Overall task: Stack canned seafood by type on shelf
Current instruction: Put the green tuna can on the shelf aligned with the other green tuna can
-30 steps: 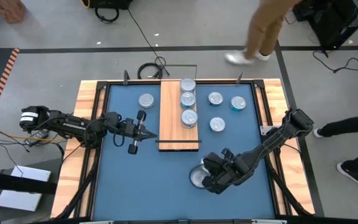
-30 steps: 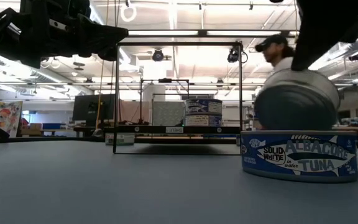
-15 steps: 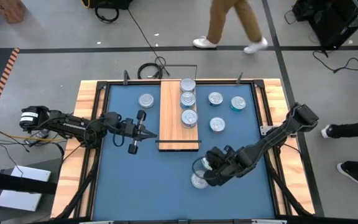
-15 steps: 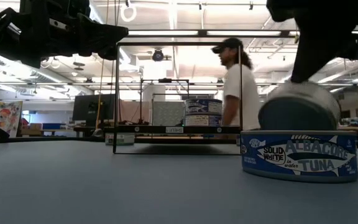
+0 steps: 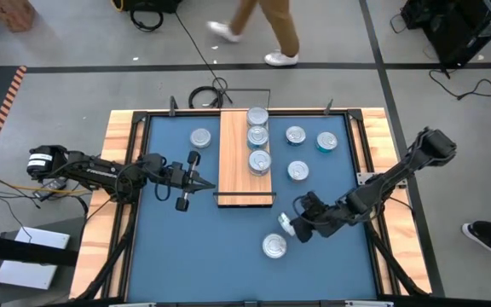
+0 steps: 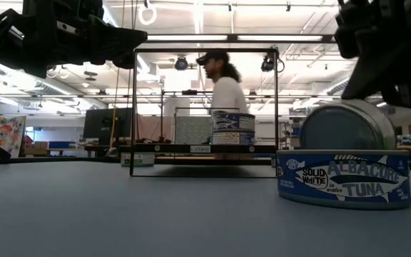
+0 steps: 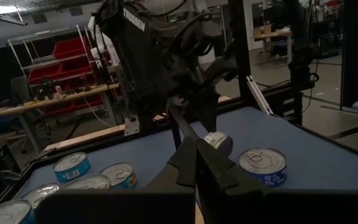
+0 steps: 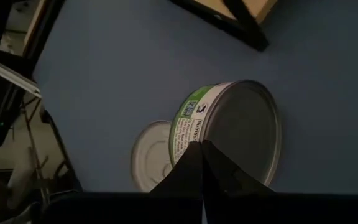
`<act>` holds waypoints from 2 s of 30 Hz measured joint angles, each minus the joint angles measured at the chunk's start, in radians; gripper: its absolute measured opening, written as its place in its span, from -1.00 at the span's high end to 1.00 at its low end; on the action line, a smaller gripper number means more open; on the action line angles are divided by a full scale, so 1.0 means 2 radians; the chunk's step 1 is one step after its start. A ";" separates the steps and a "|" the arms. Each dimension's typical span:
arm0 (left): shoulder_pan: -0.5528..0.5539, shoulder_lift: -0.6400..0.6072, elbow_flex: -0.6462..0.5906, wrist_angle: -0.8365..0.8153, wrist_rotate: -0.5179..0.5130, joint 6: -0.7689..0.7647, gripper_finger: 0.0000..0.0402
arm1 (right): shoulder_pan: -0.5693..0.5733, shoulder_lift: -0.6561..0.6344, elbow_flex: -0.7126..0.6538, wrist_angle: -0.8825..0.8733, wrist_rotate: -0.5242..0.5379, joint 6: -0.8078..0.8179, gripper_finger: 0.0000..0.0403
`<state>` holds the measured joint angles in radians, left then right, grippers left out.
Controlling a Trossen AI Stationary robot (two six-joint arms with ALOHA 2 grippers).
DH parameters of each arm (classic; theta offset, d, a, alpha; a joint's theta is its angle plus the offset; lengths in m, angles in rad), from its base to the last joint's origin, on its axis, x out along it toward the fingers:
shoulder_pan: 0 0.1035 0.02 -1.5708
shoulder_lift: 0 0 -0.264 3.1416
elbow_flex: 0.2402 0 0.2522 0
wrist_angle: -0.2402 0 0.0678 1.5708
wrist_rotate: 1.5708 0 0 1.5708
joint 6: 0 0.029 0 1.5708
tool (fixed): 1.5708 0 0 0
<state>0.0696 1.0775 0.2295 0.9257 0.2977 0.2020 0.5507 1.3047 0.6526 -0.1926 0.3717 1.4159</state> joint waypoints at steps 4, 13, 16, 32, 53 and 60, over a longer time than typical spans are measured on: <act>0.000 0.000 0.000 0.002 0.000 0.000 0.98 | -0.001 -0.021 -0.022 -0.002 0.002 0.008 1.00; 0.000 0.000 0.000 0.002 0.000 -0.002 0.98 | -0.001 -0.032 -0.029 -0.044 -0.004 0.011 0.98; 0.000 0.000 0.000 0.002 0.000 -0.002 0.98 | -0.001 -0.032 -0.028 -0.048 -0.006 0.003 0.91; 0.000 0.000 0.000 0.002 -0.001 -0.009 0.98 | -0.015 -0.027 0.011 -0.106 -0.007 -0.052 0.18; 0.000 0.000 0.000 -0.001 -0.006 -0.009 0.98 | -0.021 0.134 0.251 -0.371 -0.017 -0.102 -0.29; 0.000 0.000 0.000 -0.002 -0.006 -0.009 0.98 | -0.020 0.224 0.349 -0.469 -0.082 -0.081 -0.33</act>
<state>0.0699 1.0779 0.2295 0.9222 0.2852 0.1844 0.5098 1.7520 1.3504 -1.1305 0.2071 1.2537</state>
